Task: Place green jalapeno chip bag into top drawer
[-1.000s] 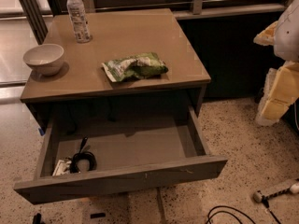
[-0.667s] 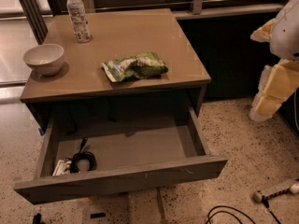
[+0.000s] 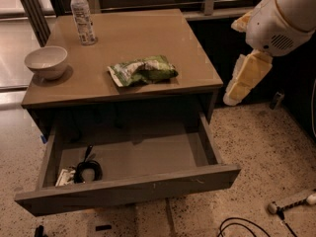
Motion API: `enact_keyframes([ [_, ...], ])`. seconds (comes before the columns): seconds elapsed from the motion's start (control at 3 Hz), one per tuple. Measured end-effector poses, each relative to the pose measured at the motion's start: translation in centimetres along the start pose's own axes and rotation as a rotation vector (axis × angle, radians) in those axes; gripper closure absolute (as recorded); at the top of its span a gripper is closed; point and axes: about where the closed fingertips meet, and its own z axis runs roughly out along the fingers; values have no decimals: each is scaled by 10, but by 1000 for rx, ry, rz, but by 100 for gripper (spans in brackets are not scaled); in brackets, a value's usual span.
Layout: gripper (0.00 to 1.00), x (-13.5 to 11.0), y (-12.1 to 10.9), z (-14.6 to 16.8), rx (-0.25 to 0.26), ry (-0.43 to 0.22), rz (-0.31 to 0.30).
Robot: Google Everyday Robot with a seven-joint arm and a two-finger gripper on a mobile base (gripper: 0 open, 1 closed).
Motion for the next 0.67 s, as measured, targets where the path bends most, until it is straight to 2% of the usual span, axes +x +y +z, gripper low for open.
enact_keyframes([
  [0.33, 0, -35, -30, 28, 0, -156, 10],
  [0.67, 0, -34, -30, 28, 0, -156, 10],
])
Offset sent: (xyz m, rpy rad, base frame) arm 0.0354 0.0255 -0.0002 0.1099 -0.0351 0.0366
